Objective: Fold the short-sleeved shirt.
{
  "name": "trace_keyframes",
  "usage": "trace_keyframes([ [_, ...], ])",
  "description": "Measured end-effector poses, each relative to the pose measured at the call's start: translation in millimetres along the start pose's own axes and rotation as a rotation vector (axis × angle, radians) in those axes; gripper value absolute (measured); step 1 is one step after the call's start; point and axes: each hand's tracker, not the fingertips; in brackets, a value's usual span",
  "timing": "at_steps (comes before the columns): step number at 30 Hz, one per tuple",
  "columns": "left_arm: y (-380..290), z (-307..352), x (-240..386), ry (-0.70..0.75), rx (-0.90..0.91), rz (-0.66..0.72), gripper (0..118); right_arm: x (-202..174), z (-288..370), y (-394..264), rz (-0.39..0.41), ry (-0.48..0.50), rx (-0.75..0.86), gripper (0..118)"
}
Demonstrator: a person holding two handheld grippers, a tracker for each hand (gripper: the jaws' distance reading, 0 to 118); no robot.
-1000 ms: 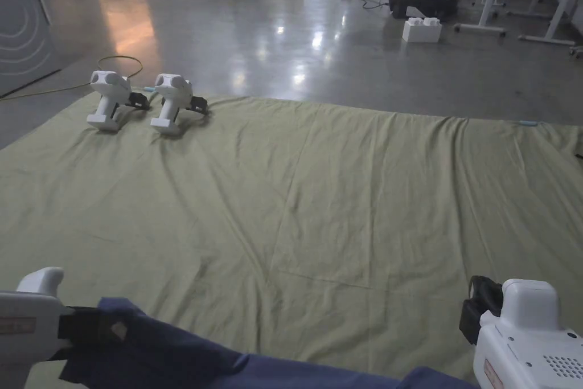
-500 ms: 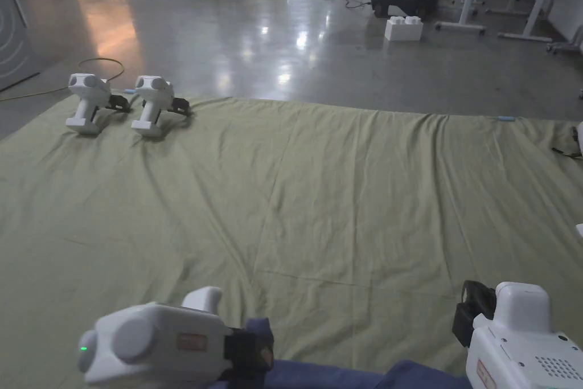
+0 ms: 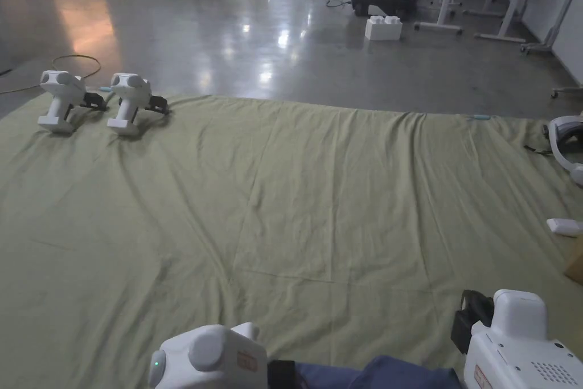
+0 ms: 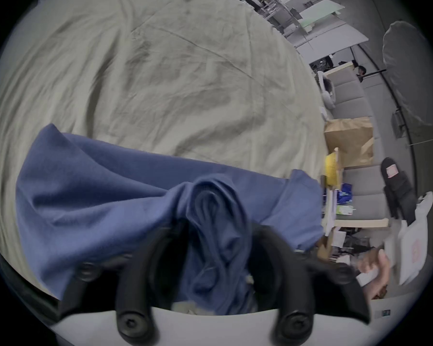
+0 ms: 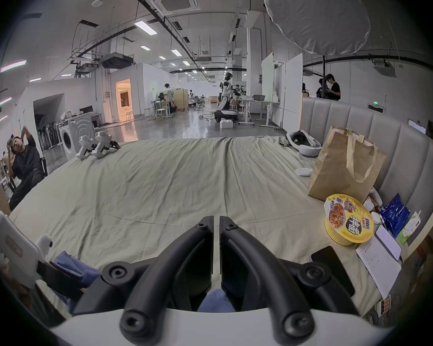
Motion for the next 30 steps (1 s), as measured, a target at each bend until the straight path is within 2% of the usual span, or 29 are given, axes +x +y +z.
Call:
trace_keyframes([
  [4,-6,30,6,0.061,0.084,-0.114,70,2,2,-1,-0.004,-0.003,-0.004,6],
  [9,-11,46,3,0.109,0.144,-0.140,68,2,3,-4,-0.017,-0.001,-0.008,6],
  [10,-11,42,3,0.134,0.148,-0.151,63,2,2,-4,-0.019,0.000,-0.010,6],
  [11,-12,36,3,0.148,0.133,-0.164,53,2,2,-5,-0.019,0.001,-0.013,6],
  [12,-14,31,4,0.146,0.111,-0.173,26,2,1,-6,-0.019,0.001,-0.016,6],
  [13,-15,23,6,0.133,0.086,-0.180,21,2,0,-8,-0.020,0.003,-0.019,6],
  [18,-27,-20,19,0.162,-0.013,-0.270,20,3,0,-12,-0.020,0.005,-0.031,6],
  [22,-30,-33,31,0.170,0.041,-0.292,19,6,0,-14,-0.023,-0.003,-0.040,6],
  [27,-33,-31,36,0.085,0.062,-0.277,19,10,0,-13,-0.030,-0.012,-0.044,6],
  [30,-35,-37,33,0.100,0.069,-0.293,19,10,-1,-13,-0.033,-0.011,-0.046,6],
])
